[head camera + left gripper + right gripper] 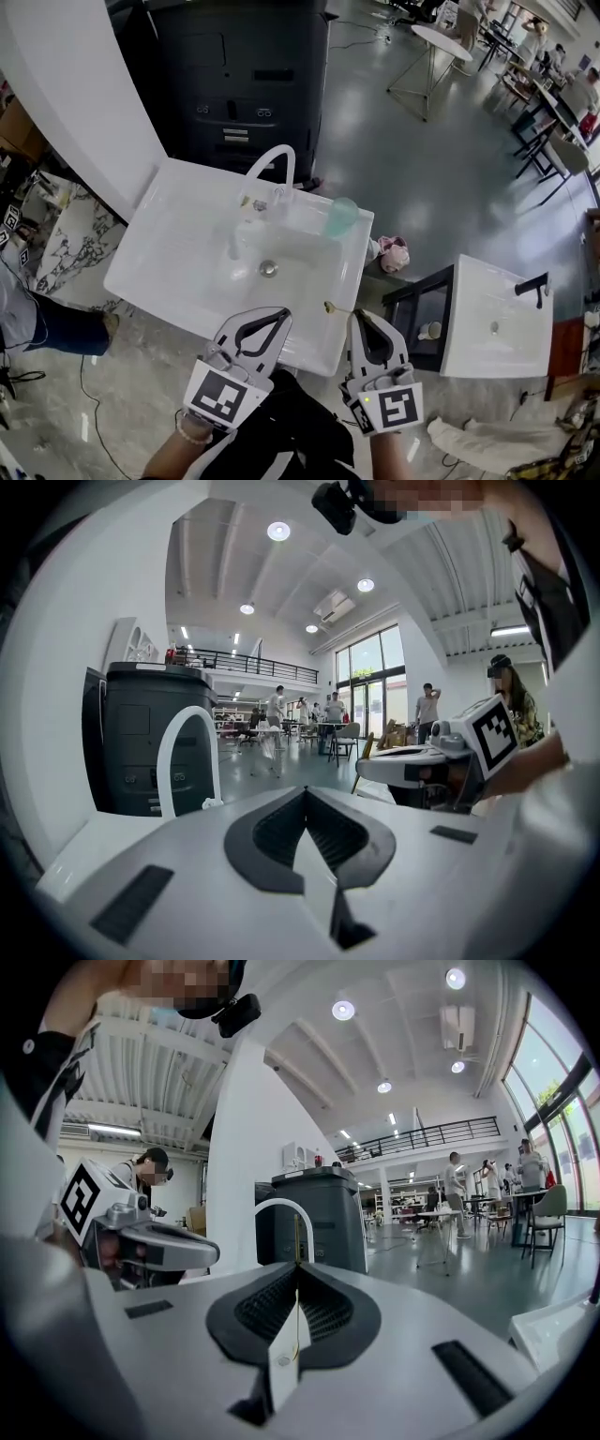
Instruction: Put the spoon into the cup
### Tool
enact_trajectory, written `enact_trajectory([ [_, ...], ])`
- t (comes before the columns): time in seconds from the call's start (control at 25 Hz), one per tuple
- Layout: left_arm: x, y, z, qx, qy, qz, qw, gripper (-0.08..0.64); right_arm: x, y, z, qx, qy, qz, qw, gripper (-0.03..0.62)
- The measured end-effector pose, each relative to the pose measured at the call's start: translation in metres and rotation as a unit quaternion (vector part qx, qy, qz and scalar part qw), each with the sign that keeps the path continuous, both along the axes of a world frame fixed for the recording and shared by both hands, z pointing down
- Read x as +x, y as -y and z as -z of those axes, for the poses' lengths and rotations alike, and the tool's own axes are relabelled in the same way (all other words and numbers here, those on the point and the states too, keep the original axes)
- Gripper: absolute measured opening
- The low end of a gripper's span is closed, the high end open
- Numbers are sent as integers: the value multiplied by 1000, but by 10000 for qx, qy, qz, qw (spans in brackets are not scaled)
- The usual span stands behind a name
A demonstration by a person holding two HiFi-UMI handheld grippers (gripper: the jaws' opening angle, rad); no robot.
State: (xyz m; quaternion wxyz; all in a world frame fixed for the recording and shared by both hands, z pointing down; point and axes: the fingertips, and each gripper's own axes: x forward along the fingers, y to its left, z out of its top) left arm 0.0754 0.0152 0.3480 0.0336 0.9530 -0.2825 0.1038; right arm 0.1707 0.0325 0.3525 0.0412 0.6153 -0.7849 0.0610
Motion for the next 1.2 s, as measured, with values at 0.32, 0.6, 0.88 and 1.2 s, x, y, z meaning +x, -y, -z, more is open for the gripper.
enact_trajectory([
  [0.32, -2, 9, 1, -37, 34, -133, 9999, -3, 1, 9, -2, 1, -22, -138, 9999, 8],
  [0.6, 0, 29, 4, 10, -14, -323, 9995, -3, 5, 25, -4, -66, -23, -375, 9993, 8],
  [0.88, -4, 51, 5, 49, -24, -359, 9993, -3, 8, 46, -5, -117, -57, -519, 9986, 8],
  [1.2, -2, 69, 0, 53, -78, -392, 9992, -3, 11, 76, -4, -46, -164, -528, 9985, 8],
])
